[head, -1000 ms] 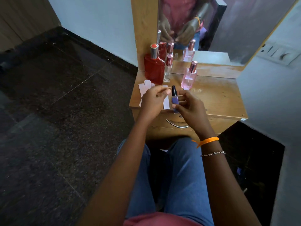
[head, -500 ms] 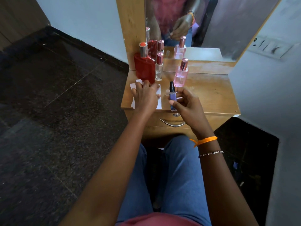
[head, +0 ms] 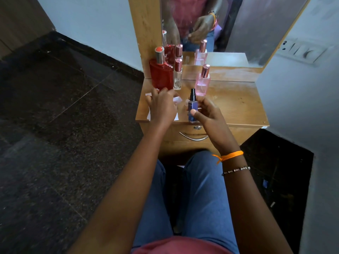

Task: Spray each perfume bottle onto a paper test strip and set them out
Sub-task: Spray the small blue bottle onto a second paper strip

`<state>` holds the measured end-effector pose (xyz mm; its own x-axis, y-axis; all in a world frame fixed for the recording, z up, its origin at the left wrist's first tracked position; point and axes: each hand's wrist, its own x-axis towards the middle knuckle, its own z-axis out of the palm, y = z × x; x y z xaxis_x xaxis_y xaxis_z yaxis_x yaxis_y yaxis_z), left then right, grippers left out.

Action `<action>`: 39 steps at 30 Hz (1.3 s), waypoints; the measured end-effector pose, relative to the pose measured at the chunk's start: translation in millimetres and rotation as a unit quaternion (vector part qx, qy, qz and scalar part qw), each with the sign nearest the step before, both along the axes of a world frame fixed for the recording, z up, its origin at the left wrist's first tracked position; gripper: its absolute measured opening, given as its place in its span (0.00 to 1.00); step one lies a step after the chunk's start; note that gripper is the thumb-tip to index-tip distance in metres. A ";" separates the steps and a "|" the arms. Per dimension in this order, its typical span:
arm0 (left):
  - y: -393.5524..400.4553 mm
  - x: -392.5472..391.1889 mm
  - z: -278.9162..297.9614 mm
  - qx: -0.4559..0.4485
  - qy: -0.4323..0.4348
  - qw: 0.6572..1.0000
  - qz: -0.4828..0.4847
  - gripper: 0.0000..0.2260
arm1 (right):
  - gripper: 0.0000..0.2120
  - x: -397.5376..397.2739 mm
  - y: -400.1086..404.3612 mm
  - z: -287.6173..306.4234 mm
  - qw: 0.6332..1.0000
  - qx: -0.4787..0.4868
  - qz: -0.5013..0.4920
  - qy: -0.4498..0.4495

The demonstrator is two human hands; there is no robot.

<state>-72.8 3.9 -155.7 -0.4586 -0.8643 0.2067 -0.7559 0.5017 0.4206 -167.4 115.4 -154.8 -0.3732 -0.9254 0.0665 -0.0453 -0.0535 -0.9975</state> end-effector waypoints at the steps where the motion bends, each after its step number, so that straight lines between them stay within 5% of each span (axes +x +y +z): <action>1: 0.5 1.6 3.3 0.002 0.020 1.000 0.003 0.14 | 0.12 0.7 0.2 -0.3 1.000 -0.002 0.011 -0.021; 9: 6.4 22.1 29.8 0.145 0.185 0.972 -0.005 0.24 | 0.14 10.8 -1.3 4.6 0.954 -0.070 0.071 -0.284; 22: 25.0 37.0 27.2 0.249 0.276 0.928 0.008 0.17 | 0.18 15.4 2.3 3.0 0.924 -0.086 0.090 -0.362; 24: 27.4 37.9 26.2 0.267 0.279 0.922 -0.001 0.13 | 0.18 17.4 3.5 3.2 0.950 -0.073 0.059 -0.298; 27: 31.4 40.1 27.3 0.304 0.282 0.910 -0.013 0.09 | 0.24 20.5 5.4 7.1 0.995 -0.055 -0.034 -0.078; 32: 37.3 44.7 34.3 0.357 0.237 0.902 -0.051 0.16 | 0.27 19.1 6.0 15.5 0.943 -0.032 -0.097 0.316; 39: 40.3 46.6 40.9 0.383 0.218 0.895 -0.063 0.20 | 0.25 17.8 8.1 13.8 0.904 -0.004 -0.071 0.421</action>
